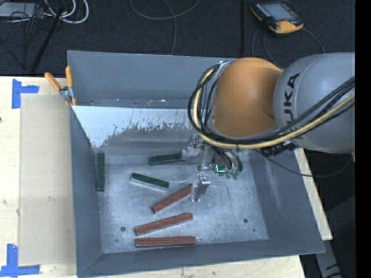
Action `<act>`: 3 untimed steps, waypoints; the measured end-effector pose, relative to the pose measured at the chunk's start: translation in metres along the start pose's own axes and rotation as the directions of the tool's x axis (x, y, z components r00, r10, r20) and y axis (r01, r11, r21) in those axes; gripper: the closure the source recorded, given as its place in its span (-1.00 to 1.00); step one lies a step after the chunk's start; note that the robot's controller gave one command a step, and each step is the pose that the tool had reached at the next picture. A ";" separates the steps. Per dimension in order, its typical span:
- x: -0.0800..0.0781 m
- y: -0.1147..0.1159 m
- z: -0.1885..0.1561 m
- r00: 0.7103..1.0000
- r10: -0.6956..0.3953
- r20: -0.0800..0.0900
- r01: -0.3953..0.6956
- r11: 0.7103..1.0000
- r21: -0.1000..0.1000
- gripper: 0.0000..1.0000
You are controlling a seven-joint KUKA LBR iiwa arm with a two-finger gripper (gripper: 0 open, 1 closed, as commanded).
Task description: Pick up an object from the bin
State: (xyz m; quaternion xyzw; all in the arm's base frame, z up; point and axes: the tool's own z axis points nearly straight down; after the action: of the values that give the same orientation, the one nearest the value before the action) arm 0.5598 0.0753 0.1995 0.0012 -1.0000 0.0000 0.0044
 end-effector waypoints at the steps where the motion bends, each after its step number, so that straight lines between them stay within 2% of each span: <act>1: -0.002 0.000 -0.004 1.000 0.002 0.007 -0.002 1.000 0.000 -1.00; 2: -0.011 0.000 0.041 0.999 -0.032 0.016 0.032 0.999 0.000 -1.00; 3: 0.017 -0.001 0.122 0.993 -0.121 -0.003 0.121 0.993 0.000 1.00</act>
Offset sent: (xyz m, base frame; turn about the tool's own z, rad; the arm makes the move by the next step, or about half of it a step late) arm 0.0204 -0.0028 -0.1295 -0.0898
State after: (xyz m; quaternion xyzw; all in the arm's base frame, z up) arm 0.5421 0.0740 0.0778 0.0617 -0.9981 -0.0004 0.0061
